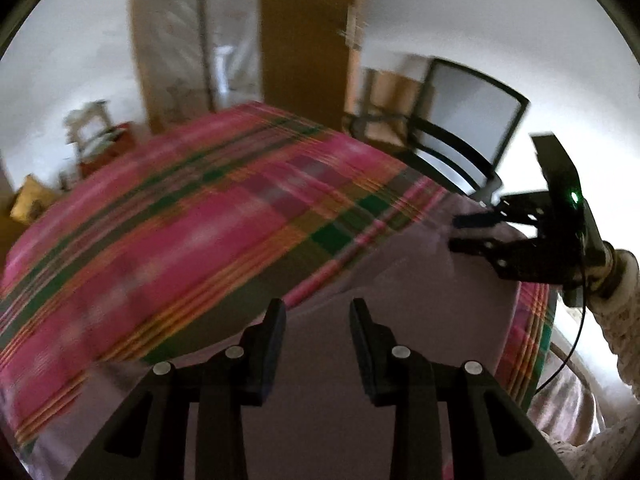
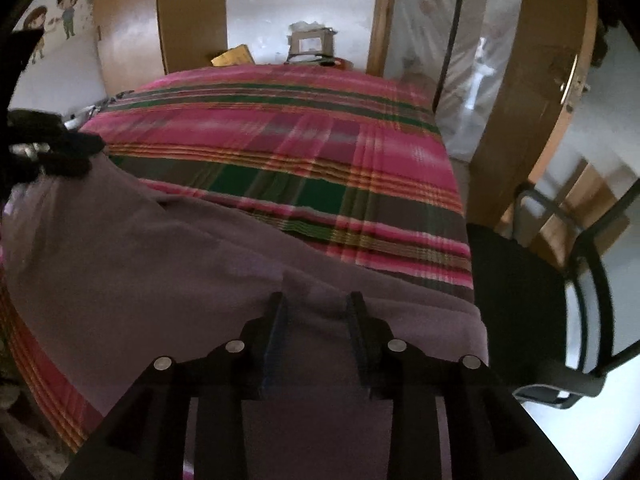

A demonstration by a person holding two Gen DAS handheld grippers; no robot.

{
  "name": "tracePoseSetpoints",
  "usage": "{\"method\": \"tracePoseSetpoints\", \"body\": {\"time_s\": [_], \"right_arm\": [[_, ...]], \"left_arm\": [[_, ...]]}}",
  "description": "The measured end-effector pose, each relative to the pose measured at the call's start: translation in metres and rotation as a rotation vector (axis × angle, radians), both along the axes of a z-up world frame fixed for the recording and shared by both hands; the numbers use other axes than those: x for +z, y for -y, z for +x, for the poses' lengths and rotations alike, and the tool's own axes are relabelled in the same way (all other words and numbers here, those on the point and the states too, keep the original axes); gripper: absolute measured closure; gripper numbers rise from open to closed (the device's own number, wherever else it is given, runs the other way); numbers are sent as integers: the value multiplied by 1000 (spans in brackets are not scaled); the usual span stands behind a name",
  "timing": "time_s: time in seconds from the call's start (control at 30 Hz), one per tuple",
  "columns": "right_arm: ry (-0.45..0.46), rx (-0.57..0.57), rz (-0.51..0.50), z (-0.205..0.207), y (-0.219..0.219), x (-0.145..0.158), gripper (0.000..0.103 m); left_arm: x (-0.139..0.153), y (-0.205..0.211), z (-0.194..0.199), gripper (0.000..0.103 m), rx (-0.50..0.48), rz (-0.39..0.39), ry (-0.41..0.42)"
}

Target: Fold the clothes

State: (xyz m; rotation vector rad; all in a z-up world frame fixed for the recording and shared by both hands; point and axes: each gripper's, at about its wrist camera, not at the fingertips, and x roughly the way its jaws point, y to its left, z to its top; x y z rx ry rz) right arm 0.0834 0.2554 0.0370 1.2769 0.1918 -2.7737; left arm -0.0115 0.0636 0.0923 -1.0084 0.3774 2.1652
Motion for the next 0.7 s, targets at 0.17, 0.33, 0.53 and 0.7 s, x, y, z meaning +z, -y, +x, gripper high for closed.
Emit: {"method": "tracePoseSetpoints", "body": {"time_s": [0.17,0.33,0.53,0.7], "right_arm": [[-43,35,7,4,25,13,66],[-35,87,-2,-9,56,17,66],[-20,151,-16,-29,94,16,66],[-20,216,-35,-49,129,22,66]], "left_arm": [[16,63,-1,69,139,-22,-39],[16,115,-8,69,239,-62,-1],[12,170,-1,69,319,-100,2],[16,230,14,69,427,-156,2]]}}
